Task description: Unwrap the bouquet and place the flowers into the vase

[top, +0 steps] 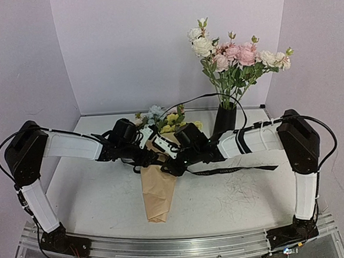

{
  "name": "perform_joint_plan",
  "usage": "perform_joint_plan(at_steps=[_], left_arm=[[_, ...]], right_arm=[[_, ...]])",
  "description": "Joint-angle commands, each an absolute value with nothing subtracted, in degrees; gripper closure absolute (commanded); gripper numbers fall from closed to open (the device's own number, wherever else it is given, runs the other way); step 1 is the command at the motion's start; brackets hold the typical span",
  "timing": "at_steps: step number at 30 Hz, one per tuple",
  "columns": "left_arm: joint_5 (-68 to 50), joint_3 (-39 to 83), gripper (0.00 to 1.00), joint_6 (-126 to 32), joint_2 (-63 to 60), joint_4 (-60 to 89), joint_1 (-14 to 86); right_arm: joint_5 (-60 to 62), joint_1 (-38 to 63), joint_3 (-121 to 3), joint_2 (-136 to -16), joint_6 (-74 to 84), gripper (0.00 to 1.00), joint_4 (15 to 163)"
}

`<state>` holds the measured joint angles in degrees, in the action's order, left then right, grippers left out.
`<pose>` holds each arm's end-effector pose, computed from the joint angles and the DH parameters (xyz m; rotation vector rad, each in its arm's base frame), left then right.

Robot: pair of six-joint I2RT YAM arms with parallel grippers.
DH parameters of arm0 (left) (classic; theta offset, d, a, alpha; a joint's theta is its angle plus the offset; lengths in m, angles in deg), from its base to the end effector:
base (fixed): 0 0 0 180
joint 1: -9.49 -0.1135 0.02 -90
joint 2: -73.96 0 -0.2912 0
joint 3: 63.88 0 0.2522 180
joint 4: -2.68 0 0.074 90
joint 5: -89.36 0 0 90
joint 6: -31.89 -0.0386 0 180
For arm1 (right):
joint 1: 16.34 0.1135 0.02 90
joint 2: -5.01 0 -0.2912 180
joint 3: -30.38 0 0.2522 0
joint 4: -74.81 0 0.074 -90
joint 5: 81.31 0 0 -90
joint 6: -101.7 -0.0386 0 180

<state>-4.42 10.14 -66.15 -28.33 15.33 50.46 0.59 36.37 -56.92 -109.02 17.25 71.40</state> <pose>0.2921 -0.2571 0.2049 0.9903 2.0886 -0.3722 0.2785 0.3747 0.2216 -1.0730 1.7307 0.6673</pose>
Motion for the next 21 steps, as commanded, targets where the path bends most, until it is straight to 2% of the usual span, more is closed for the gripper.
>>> perform_joint_plan(at_steps=[1, 7, 10, 13, 15, 18, 21], left_arm=[[-1.4, 15.1, 0.35, -66.7, -30.8, 16.1, 50.4], [-1.2, 15.8, 0.4, -66.4, -32.1, 17.0, 50.4], [-1.2, 15.9, 0.46, -66.5, -32.5, 17.9, 50.4], [-1.2, 16.1, 0.57, -66.2, -32.5, 18.1, 50.4], [-1.2, 16.3, 0.68, -65.4, -32.5, 18.1, 50.4], [-1.2, 16.5, 0.82, -64.1, -32.3, 18.3, 50.3], [0.3, 15.8, 0.96, -62.2, -31.4, 18.3, 50.3]], right_arm=[[3.0, 36.6, -60.3, -110.3, 20.2, 0.58, 71.5], [5.9, 36.6, -60.8, -112.0, 21.0, 0.58, 71.2], [8.0, 36.5, -61.0, -112.8, 21.6, 0.59, 71.2], [8.6, 36.6, -61.1, -113.3, 22.0, 0.59, 71.2], [8.7, 36.5, -61.3, -113.9, 22.1, 0.59, 71.3], [10.4, 36.5, -61.8, -114.7, 21.6, 0.68, 71.4], [11.7, 36.5, -61.3, -113.8, 20.1, 0.91, 70.9]])
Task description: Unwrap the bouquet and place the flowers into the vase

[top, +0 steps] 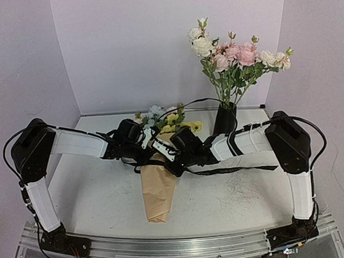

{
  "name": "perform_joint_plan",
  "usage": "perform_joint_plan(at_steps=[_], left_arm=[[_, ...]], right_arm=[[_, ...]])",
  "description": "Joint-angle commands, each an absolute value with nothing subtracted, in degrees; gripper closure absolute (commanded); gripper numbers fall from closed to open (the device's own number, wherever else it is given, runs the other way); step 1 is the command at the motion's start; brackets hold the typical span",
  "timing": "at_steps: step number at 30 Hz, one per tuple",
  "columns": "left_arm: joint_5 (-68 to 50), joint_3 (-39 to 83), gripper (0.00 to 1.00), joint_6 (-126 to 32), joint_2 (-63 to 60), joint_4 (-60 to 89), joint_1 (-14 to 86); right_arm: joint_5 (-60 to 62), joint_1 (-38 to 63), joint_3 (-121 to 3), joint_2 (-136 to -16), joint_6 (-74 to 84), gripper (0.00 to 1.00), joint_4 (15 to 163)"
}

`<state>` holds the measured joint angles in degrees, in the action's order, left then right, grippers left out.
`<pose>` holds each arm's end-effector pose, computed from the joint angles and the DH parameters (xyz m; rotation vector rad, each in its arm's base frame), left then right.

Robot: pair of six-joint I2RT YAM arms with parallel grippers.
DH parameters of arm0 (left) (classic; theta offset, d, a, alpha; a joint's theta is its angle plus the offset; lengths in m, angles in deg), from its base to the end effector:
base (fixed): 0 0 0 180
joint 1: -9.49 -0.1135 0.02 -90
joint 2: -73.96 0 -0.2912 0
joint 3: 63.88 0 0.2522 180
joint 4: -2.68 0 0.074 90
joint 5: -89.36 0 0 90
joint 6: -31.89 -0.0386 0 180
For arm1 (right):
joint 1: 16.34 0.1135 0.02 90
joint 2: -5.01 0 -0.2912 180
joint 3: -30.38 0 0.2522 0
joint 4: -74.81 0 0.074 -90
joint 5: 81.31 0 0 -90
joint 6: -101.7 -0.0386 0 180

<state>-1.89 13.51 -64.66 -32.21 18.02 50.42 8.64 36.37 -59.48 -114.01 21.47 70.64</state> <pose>0.3039 -0.2646 0.1934 0.9614 2.1589 -0.3202 0.2929 0.3847 0.1977 -1.0583 1.7436 0.4765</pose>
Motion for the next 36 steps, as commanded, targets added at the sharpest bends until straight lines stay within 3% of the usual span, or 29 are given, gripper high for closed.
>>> perform_joint_plan(at_steps=[1, 3, 17, 20, 22, 24, 27, 32, 36], left_arm=[[1.5, 15.4, 1.0, -61.1, -31.0, 18.3, 50.3], [2.4, 13.9, 1.0, -57.0, -29.9, 18.1, 49.8], [9.5, -1.0, 0.99, -40.8, -20.4, 17.2, 46.3], [11.7, -3.4, 0.92, -36.3, -18.6, 17.5, 45.8], [12.9, -4.8, 0.86, -33.8, -17.7, 17.6, 45.7], [14.5, -5.7, 0.8, -32.6, -17.1, 17.7, 45.7], [14.8, -5.2, 0.65, -34.2, -17.0, 18.3, 45.7], [7.1, -2.4, 0.45, -42.0, -15.9, 18.5, 45.9], [5.2, -0.4, 0.38, -47.5, -14.8, 18.4, 46.5]], right_arm=[[11.8, 36.5, -60.8, -113.1, 19.3, 0.96, 70.4], [11.6, 36.5, -59.1, -111.0, 16.9, 1.0, 69.1], [26.5, 34.2, -41.6, -98.3, -4.6, 0.98, 67.0], [25.3, 31.3, -37.7, -95.6, -10.1, 0.84, 67.0], [24.8, 30.3, -35.7, -94.8, -12.5, 0.81, 67.0], [24.6, 29.9, -34.8, -94.3, -13.3, 0.72, 67.0], [21.4, 29.8, -35.5, -93.7, -9.8, 0.6, 66.0], [11.0, 29.9, -37.7, -92.4, -1.4, 0.51, 63.7], [-0.4, 29.9, -42.0, -93.9, 4.6, 0.49, 64.2]])
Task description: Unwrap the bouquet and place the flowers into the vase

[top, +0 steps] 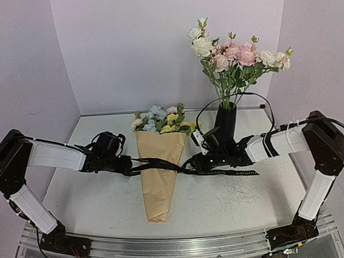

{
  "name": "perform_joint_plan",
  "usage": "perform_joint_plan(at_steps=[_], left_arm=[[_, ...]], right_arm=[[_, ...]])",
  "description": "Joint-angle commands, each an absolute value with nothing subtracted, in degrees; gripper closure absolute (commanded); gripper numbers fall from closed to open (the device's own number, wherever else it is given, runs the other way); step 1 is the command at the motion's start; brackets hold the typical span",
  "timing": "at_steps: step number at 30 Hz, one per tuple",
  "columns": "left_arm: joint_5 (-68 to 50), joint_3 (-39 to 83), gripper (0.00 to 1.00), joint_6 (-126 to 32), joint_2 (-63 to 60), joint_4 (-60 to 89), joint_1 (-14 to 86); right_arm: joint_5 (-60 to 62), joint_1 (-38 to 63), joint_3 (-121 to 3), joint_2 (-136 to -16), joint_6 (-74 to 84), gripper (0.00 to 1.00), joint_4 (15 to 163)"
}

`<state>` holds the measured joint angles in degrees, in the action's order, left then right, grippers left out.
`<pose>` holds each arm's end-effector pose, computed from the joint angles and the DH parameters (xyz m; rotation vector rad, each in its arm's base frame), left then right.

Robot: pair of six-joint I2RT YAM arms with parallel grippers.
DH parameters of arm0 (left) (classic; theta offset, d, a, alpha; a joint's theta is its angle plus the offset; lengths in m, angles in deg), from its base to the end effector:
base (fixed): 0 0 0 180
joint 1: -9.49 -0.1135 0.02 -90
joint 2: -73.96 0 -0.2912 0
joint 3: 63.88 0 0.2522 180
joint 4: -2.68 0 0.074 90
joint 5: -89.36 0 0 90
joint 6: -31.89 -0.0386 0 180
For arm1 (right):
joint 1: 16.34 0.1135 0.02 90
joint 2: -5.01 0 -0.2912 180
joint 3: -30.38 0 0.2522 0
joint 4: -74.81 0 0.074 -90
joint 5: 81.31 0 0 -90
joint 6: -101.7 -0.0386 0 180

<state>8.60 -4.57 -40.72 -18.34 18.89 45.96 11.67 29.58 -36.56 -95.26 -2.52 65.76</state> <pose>0.2582 -0.1831 0.1823 0.3303 2.4055 -0.2339 0.2694 0.2753 0.2152 -0.5263 1.9799 0.6168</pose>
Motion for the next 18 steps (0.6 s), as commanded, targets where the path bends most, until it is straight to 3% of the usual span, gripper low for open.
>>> perform_joint_plan(at_steps=[1, 10, 18], left_arm=[[4.9, 0.0, 0.37, -48.5, -14.7, 18.4, 46.6], [-0.4, 5.2, 0.4, -52.6, -20.6, 18.0, 46.7], [1.8, 6.3, 0.42, -49.8, -22.3, 17.2, 46.2]], right_arm=[[-2.5, 29.9, -43.3, -94.7, 5.3, 0.5, 64.7], [-3.1, 35.4, -60.2, -107.0, 9.9, 0.53, 72.3], [-2.0, 36.3, -66.2, -113.2, 8.9, 0.53, 73.9]])
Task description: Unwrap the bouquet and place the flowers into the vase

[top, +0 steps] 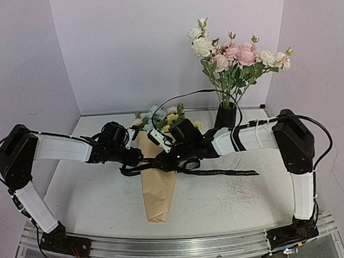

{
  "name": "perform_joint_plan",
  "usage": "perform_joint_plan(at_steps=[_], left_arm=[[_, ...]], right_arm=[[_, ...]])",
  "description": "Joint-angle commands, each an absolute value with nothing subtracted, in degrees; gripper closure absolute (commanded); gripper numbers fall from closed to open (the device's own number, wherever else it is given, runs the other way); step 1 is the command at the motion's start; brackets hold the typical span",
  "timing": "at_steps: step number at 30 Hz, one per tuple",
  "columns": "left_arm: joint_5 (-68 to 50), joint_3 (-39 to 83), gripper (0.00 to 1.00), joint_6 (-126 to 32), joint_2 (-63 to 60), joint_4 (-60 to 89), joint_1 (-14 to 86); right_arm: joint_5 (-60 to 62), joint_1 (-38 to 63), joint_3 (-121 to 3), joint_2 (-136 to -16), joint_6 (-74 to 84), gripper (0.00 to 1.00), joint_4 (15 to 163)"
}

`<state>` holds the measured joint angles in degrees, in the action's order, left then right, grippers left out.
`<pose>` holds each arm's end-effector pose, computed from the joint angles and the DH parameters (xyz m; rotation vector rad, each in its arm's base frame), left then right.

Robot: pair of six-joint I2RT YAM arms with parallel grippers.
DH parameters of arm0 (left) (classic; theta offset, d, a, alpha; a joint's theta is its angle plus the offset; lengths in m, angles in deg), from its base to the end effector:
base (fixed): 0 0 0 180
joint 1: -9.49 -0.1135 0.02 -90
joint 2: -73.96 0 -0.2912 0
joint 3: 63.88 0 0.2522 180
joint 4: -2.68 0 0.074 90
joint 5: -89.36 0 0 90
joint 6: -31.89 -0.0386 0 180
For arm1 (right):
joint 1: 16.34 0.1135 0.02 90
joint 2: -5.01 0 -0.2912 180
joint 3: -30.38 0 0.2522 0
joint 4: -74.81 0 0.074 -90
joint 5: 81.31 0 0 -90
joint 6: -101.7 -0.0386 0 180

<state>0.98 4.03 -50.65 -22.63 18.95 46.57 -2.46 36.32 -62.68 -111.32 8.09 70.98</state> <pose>0.2834 -0.2128 0.2022 0.5953 2.3061 -0.3432 0.2891 0.3912 0.2376 -0.9517 1.7547 0.8358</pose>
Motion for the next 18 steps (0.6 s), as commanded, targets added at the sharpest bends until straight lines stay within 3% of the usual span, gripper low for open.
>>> perform_joint_plan(at_steps=[1, 7, 10, 16, 18], left_arm=[[2.3, 6.1, 0.42, -49.6, -22.1, 17.0, 46.2], [4.0, 5.5, 0.41, -49.4, -21.8, 16.8, 46.0], [3.7, 5.4, 0.41, -49.3, -21.9, 16.7, 45.9], [2.9, 5.5, 0.41, -49.1, -22.0, 16.7, 45.8], [2.9, 5.4, 0.41, -49.2, -21.8, 16.7, 45.8]], right_arm=[[-1.9, 36.4, -66.3, -113.7, 8.9, 0.53, 74.2], [0.8, 37.1, -66.4, -115.9, 9.1, 0.56, 75.2], [0.8, 37.1, -66.3, -116.3, 9.0, 0.65, 75.3], [1.9, 37.1, -65.4, -115.1, 8.5, 0.98, 75.3], [3.2, 37.2, -64.3, -113.7, 8.2, 1.0, 75.0]])
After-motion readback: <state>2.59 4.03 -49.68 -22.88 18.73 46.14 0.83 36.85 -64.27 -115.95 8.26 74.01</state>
